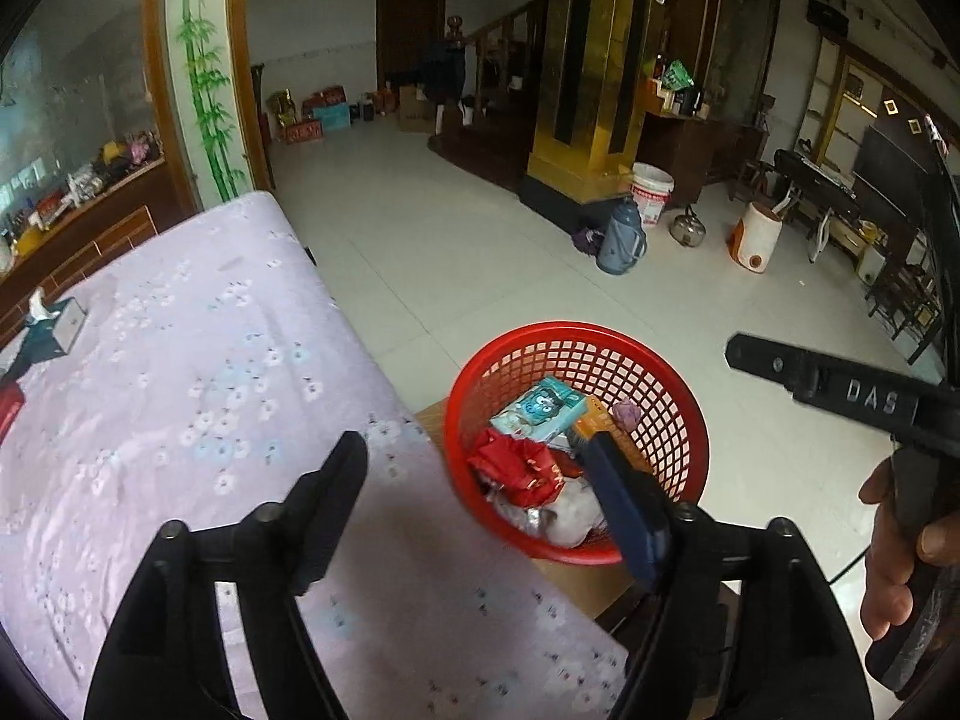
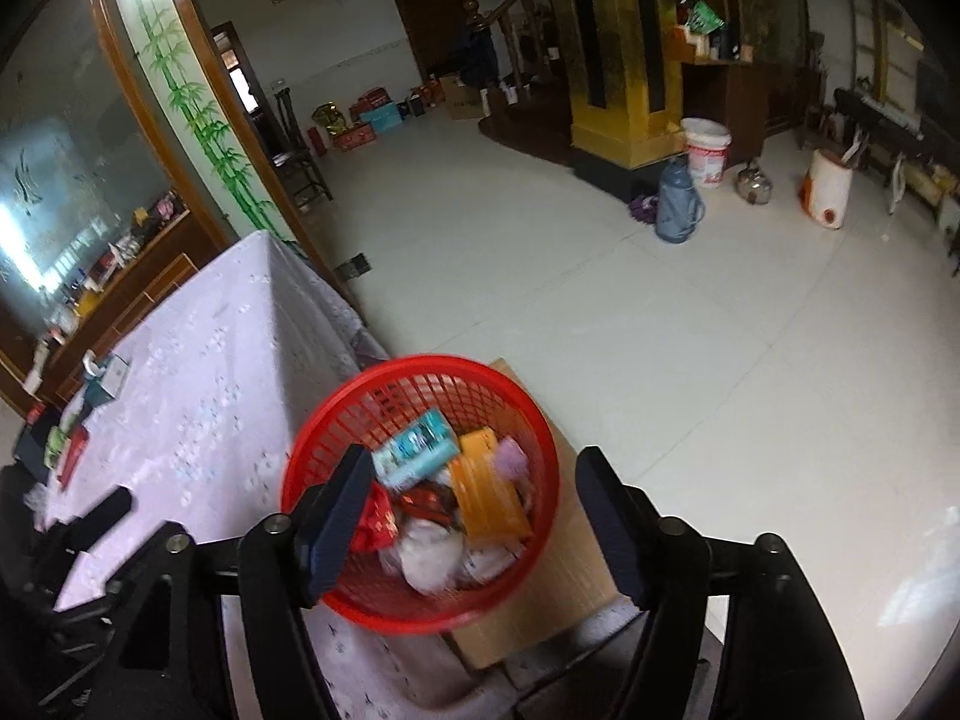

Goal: Collect trash

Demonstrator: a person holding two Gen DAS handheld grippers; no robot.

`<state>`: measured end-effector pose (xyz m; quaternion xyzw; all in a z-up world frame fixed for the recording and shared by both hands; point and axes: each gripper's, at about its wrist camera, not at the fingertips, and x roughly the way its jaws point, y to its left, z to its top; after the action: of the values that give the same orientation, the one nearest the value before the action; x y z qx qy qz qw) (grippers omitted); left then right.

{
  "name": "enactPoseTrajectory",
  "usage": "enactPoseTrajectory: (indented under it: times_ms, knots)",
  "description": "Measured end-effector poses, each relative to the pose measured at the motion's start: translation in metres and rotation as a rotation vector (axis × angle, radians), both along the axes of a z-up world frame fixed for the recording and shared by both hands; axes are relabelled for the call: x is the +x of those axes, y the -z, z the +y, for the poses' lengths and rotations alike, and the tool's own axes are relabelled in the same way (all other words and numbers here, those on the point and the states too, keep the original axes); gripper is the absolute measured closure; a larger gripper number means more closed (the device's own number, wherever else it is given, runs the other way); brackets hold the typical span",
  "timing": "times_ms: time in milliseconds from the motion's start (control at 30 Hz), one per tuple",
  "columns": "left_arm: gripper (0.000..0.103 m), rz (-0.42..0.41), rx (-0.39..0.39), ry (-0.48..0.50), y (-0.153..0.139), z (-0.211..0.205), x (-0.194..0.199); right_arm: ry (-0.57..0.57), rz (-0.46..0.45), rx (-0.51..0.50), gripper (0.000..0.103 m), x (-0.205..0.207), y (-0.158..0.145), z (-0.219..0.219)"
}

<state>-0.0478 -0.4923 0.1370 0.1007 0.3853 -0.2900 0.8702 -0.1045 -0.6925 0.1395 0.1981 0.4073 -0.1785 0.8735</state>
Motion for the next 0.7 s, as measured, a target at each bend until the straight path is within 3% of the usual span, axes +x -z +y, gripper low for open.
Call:
enactPoseTrajectory:
  times_ms: [300, 700]
  knots:
    - [0.017, -0.074, 0.015, 0.099, -0.003, 0.053, -0.041, 0.078, 0.042, -0.117, 0.018, -0.052, -0.010, 0.072]
    - [0.008, -0.179, 0.044, 0.162, -0.012, 0.122, -0.078, 0.120, 0.085, -0.193, 0.016, -0.106, -0.015, 0.160]
